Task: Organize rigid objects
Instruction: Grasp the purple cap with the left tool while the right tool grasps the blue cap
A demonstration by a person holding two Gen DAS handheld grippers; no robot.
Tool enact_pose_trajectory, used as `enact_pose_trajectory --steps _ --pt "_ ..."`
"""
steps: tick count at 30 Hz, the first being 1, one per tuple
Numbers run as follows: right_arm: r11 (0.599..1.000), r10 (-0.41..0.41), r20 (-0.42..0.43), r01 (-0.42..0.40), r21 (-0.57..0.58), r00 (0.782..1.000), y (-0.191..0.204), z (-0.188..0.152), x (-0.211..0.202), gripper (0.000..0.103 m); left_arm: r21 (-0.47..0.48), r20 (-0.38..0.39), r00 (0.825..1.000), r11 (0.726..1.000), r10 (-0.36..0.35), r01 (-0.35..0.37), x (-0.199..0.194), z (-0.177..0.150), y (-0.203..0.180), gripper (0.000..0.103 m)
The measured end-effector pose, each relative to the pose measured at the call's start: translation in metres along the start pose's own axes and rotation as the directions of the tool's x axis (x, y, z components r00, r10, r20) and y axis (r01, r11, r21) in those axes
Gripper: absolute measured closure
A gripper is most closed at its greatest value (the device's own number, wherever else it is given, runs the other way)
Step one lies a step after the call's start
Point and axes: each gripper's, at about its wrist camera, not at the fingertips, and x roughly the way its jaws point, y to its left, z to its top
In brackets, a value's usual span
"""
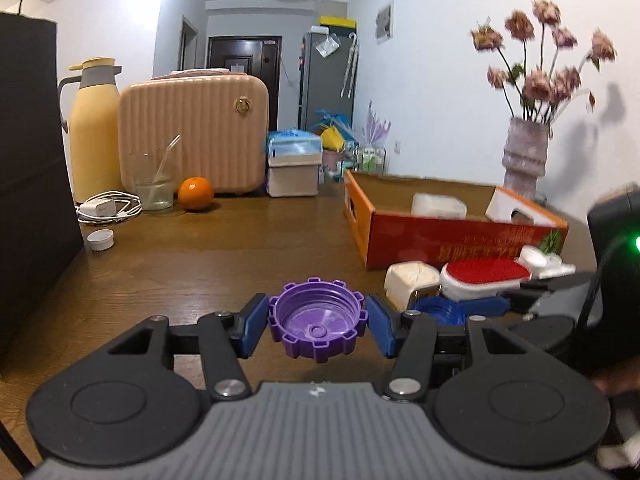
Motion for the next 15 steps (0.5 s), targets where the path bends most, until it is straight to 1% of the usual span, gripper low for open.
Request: enact_pose_trajectory --steps 1,2,3,5,7,9,12,15 --pt "1.000 -0.005 -0.005 0.005 0.006 1.000 -0.001 0.000 0.001 0.038 0.015 -0.006 1.000 1.000 0.004 -0.004 0.000 -0.001 -0.003 0.048" --pt "1.000 -0.015 -0.006 0.015 0.013 1.000 -0.003 -0.001 0.001 0.049 0.028 -0.006 1.000 1.000 0.006 -0.006 0.000 -0.002 -0.005 0.048" --pt "0.999 -0.022 -0.009 0.022 0.025 1.000 -0.005 -0.001 0.001 0.051 0.035 0.004 1.000 0.999 0.006 -0.006 -0.003 -0.002 -0.006 0.048" --pt "0.999 -0.009 -0.011 0.009 0.052 1.000 -0.009 -0.001 0.000 0.051 0.023 0.030 1.000 1.000 0.008 -0.008 -0.011 -0.002 -0.005 0.048" --pt "0.999 -0.011 -0.003 0.012 0.049 1.000 -0.008 -0.001 -0.004 0.051 0.006 0.045 0.999 1.000 0.009 -0.009 -0.020 -0.003 -0.001 0.048" --pt "0.998 -0.022 0.030 0.021 0.054 0.999 -0.006 0.000 -0.013 0.051 0.010 0.044 0.999 1.000 0.023 -0.023 -0.029 -0.005 0.002 0.048" --pt "0.995 -0.032 0.088 0.024 0.094 0.996 -0.006 -0.002 -0.035 0.051 0.007 0.037 0.998 0.999 0.048 -0.048 -0.042 -0.009 0.006 0.048" --pt "0.994 -0.039 0.137 0.025 0.107 0.990 -0.007 -0.009 -0.064 0.051 -0.005 0.045 0.998 0.999 0.042 -0.042 -0.056 -0.009 0.006 0.048"
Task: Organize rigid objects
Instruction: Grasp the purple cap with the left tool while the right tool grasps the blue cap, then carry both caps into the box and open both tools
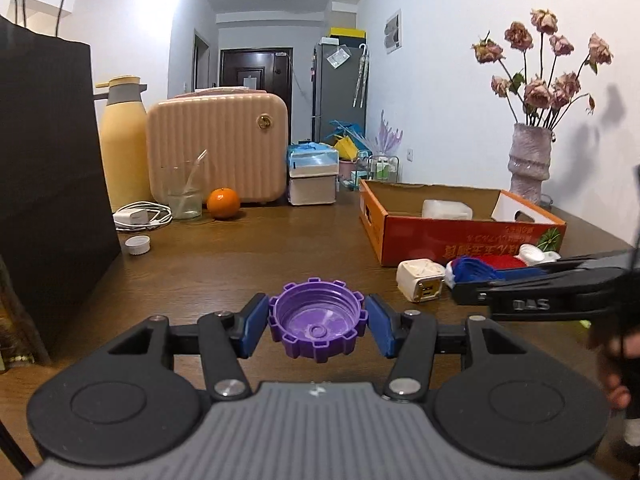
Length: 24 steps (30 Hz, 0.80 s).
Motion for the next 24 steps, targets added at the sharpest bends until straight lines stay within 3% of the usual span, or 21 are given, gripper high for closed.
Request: enact_pose_trajectory --steps 13,24 --pt "0.987 -0.151 0.125 0.142 0.079 0.981 -0.038 -0.040 -0.126 0.051 0.039 0.081 0.992 0.994 -0.101 0.098 -0.055 0.000 -0.050 0.048" --pt "0.986 -0.132 0.166 0.114 0.119 0.977 -0.073 -0.062 -0.158 0.051 0.103 0.093 0.993 0.992 -0.077 0.067 -0.051 0.012 -0.097 0.048"
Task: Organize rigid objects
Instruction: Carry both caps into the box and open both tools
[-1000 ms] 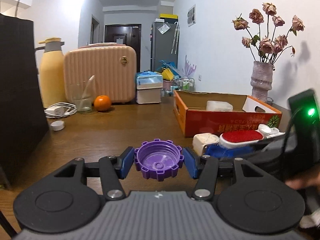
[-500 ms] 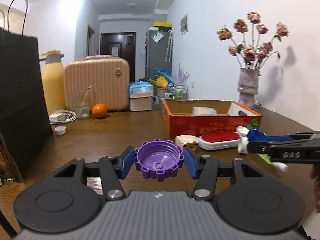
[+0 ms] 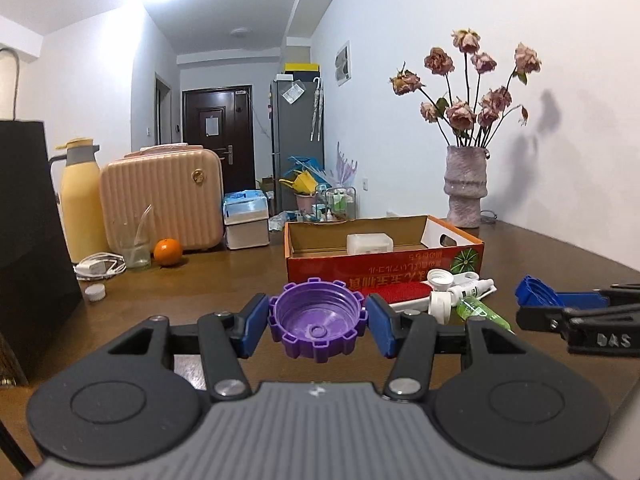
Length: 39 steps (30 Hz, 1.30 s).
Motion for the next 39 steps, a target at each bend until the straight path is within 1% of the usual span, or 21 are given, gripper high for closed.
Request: enact_pose_trajectory --steps 1,3,5,7,9,11,13,14,16,20,22,25,27,28,30,32,33,35,36,38,39 --pt "1.000 0.012 0.003 -0.012 -0.003 1.000 -0.004 0.000 0.000 0.051 0.007 -0.004 1.000 1.000 0.008 -0.008 0.005 0.003 -0.004 0.048" --pt "1.000 0.028 -0.006 -0.028 -0.002 1.000 -0.011 0.002 0.005 0.051 0.007 0.013 1.000 1.000 0.002 -0.002 0.013 0.007 -0.008 0.048" --pt "0.999 0.034 -0.013 -0.034 -0.024 0.999 -0.014 0.011 0.012 0.051 -0.024 0.026 0.999 0.999 -0.033 0.033 0.023 0.014 -0.005 0.048" --pt "0.997 0.046 0.018 -0.045 -0.066 0.999 -0.017 0.027 0.015 0.051 -0.040 0.006 0.996 0.995 -0.094 0.094 0.039 0.026 0.000 0.048" --pt "0.995 0.065 0.063 -0.061 -0.073 0.996 -0.027 0.048 0.021 0.051 -0.034 0.001 0.992 0.992 -0.125 0.125 0.057 0.041 0.008 0.048" --pt "0.995 0.074 0.082 -0.068 -0.067 0.994 -0.041 0.069 0.035 0.051 -0.029 -0.001 0.989 0.989 -0.146 0.146 0.081 0.059 0.018 0.048" --pt "0.996 0.070 0.081 -0.065 -0.066 0.994 -0.058 0.091 0.057 0.051 -0.011 0.008 0.992 0.992 -0.125 0.125 0.108 0.077 0.026 0.048" --pt "0.996 0.070 0.078 -0.065 -0.064 0.994 -0.066 0.100 0.070 0.051 0.008 0.021 0.995 0.995 -0.102 0.102 0.123 0.085 0.029 0.048" --pt "0.996 0.055 0.045 -0.052 -0.067 0.998 -0.082 0.119 0.101 0.051 0.022 0.038 0.998 0.998 -0.054 0.053 0.152 0.101 0.035 0.048" --pt "0.999 0.021 -0.037 -0.022 -0.037 0.999 -0.109 0.144 0.170 0.051 -0.021 0.026 0.998 0.998 -0.053 0.053 0.211 0.122 0.047 0.048" --pt "0.999 0.010 -0.077 -0.012 -0.030 0.997 -0.119 0.153 0.203 0.051 -0.040 0.001 0.999 0.998 -0.052 0.052 0.237 0.126 0.050 0.048" --pt "0.999 -0.005 -0.096 0.001 -0.048 0.995 -0.129 0.157 0.242 0.051 -0.069 -0.062 0.995 0.995 -0.079 0.075 0.277 0.128 0.052 0.048" --pt "0.998 0.009 -0.109 -0.015 -0.060 0.994 -0.134 0.158 0.265 0.051 -0.102 -0.139 0.987 0.993 -0.080 0.066 0.311 0.130 0.049 0.048" --pt "0.998 0.017 -0.119 -0.024 -0.055 0.993 -0.137 0.160 0.275 0.051 -0.119 -0.183 0.980 0.991 -0.083 0.062 0.330 0.130 0.046 0.049" --pt "0.998 0.015 -0.170 -0.025 -0.056 0.985 -0.142 0.165 0.301 0.051 -0.099 -0.207 0.973 0.992 -0.098 0.079 0.355 0.132 0.038 0.048" --pt "0.996 -0.018 -0.219 -0.001 -0.084 0.976 -0.144 0.169 0.319 0.051 -0.094 -0.203 0.975 0.993 -0.089 0.071 0.374 0.129 0.035 0.048" --pt "0.995 -0.030 -0.232 0.007 -0.099 0.972 -0.146 0.171 0.328 0.051 -0.095 -0.221 0.971 0.993 -0.089 0.070 0.385 0.128 0.034 0.048" --pt "0.994 -0.051 -0.262 0.025 -0.103 0.964 -0.150 0.171 0.344 0.051 -0.107 -0.296 0.951 0.992 -0.094 0.065 0.410 0.123 0.033 0.048" --pt "0.994 -0.053 -0.280 0.023 -0.110 0.959 -0.151 0.171 0.353 0.051 -0.095 -0.330 0.939 0.993 -0.096 0.068 0.422 0.122 0.032 0.048" --pt "0.991 -0.060 -0.325 0.018 -0.132 0.944 -0.149 0.169 0.373 0.051 -0.038 -0.363 0.930 0.998 -0.051 0.040 0.442 0.118 0.032 0.048" --pt "0.988 -0.071 -0.341 0.020 -0.152 0.937 -0.146 0.168 0.384 0.051 -0.017 -0.391 0.919 0.999 -0.047 0.044 0.452 0.116 0.031 0.048"
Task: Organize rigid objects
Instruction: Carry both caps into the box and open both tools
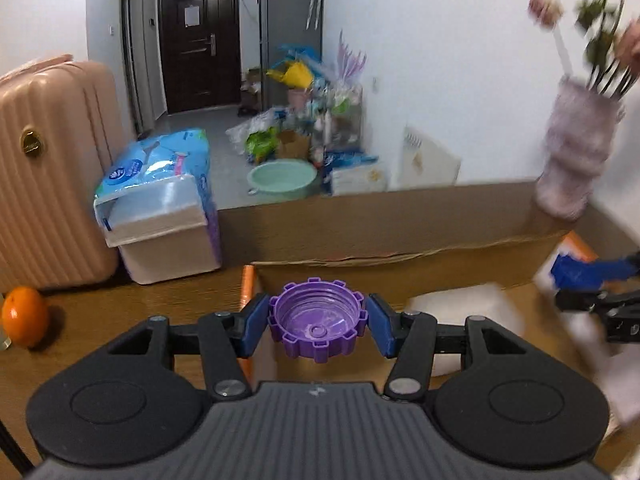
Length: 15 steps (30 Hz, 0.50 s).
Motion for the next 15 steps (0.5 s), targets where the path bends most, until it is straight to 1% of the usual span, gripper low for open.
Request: enact_pose_trajectory --steps 2,4,6,8,10,13,15 --pt "1.000 -0.010 -0.038 0.009 -0.025 0.999 0.004 0.006 0.022 0.051 -0.020 -0.069 0.998 1.000 -0.007 0.006 0.016 0.002 0.004 0.048" --pt "1.000 -0.019 -0.076 0.018 -0.021 0.997 0.002 0.010 0.040 0.051 0.040 -0.084 0.996 0.999 0.002 0.001 0.021 0.005 -0.002 0.048" --pt "1.000 -0.018 -0.128 0.021 0.019 0.992 -0.003 0.014 0.054 0.051 0.073 -0.108 0.994 0.997 0.018 -0.010 0.029 0.009 -0.008 0.048" --pt "1.000 -0.022 -0.141 0.024 0.009 0.990 -0.002 0.016 0.058 0.052 0.084 -0.131 0.991 0.996 0.034 -0.024 0.040 0.011 -0.011 0.048" --pt "0.999 -0.044 -0.153 0.044 -0.005 0.987 0.001 0.018 0.062 0.051 0.115 -0.152 0.987 0.993 0.058 -0.041 0.050 0.013 -0.016 0.048" --pt "0.999 -0.053 -0.168 0.050 -0.022 0.984 0.003 0.022 0.067 0.050 0.137 -0.183 0.981 0.990 0.065 -0.040 0.057 0.016 -0.023 0.047" --pt "0.999 -0.040 -0.166 0.039 -0.005 0.985 0.002 0.025 0.067 0.045 0.141 -0.181 0.981 0.989 0.074 -0.049 0.056 0.014 -0.027 0.047"
